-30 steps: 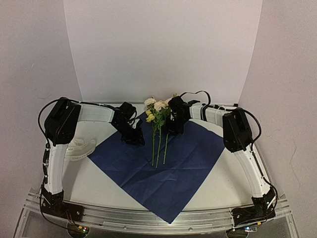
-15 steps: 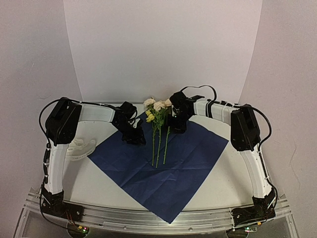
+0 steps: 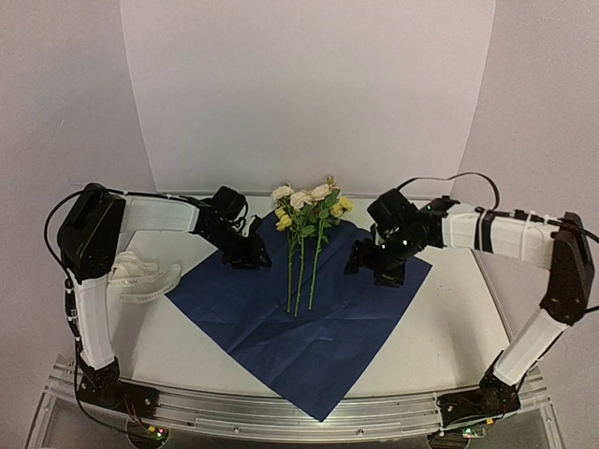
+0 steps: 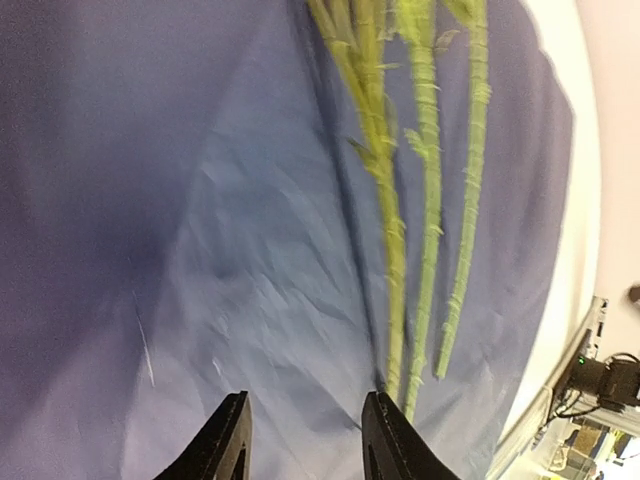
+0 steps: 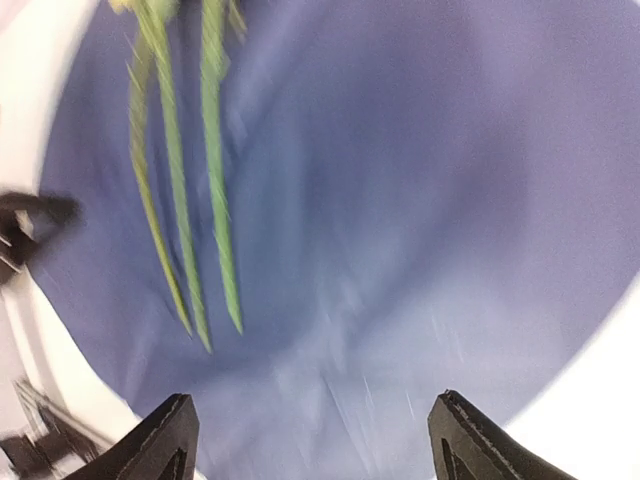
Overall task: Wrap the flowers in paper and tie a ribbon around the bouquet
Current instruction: Pick up the corner of the folded wrapping paper from the center of the board.
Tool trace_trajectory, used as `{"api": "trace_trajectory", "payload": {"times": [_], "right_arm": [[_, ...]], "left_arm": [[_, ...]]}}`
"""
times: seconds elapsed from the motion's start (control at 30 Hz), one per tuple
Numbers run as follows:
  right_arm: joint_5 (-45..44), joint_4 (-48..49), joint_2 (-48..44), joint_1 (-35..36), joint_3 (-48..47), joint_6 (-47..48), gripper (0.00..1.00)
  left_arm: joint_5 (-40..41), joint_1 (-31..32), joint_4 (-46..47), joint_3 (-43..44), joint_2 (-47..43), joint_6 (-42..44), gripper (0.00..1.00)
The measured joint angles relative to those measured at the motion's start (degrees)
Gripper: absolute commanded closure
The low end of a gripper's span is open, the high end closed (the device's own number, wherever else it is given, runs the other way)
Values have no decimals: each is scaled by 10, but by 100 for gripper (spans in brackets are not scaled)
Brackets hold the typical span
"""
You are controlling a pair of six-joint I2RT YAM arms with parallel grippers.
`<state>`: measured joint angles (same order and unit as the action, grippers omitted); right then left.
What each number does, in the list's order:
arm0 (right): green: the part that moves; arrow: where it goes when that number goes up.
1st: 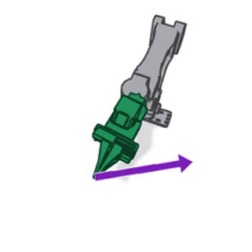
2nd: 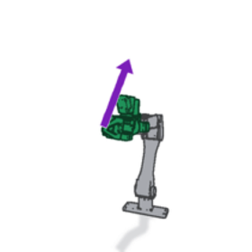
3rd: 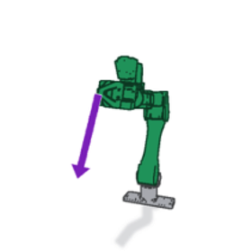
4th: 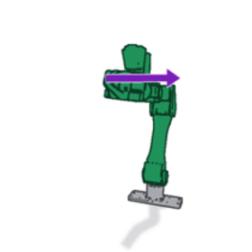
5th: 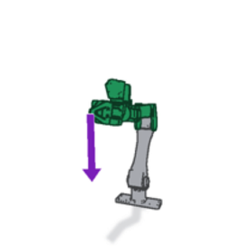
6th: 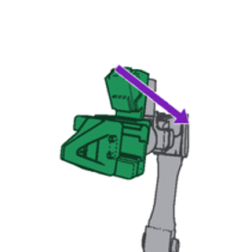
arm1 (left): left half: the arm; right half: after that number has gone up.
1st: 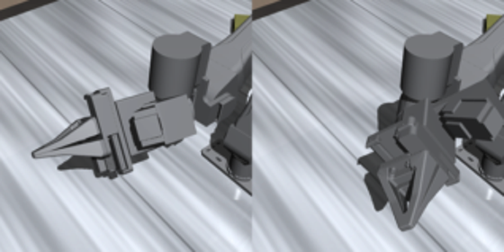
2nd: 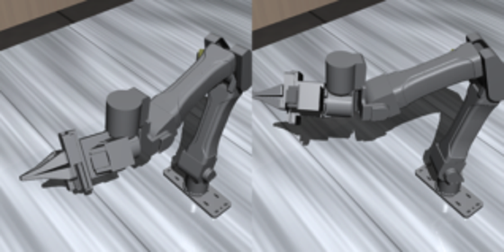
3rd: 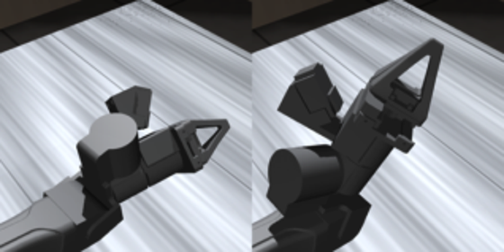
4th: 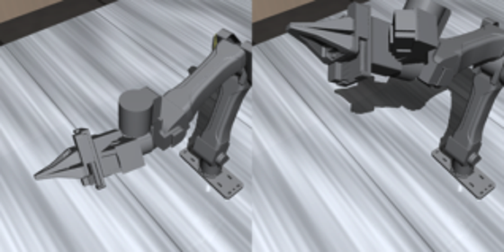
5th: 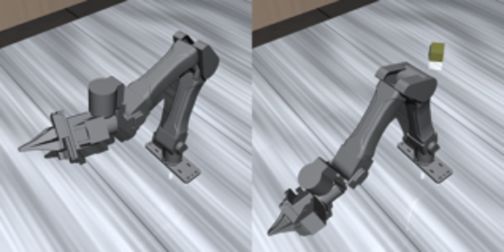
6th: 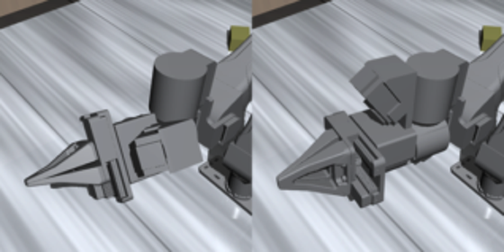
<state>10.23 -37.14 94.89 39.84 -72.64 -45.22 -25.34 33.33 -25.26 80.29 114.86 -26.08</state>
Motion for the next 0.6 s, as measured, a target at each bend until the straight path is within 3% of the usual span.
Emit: {"api": "trace_trajectory", "payload": {"times": [0.27, 0.47, 0.6], "right_arm": [[-35, 74, -171, 163, 277, -188, 19], [-111, 155, -253, 287, 386, -351, 24], [-156, 208, -246, 358, 418, -441, 28]], "left_arm": [[14, 94, 50, -116, -120, -25, 60], [21, 158, 81, -177, -139, -44, 61], [30, 177, 97, -199, -145, -56, 61]]}}
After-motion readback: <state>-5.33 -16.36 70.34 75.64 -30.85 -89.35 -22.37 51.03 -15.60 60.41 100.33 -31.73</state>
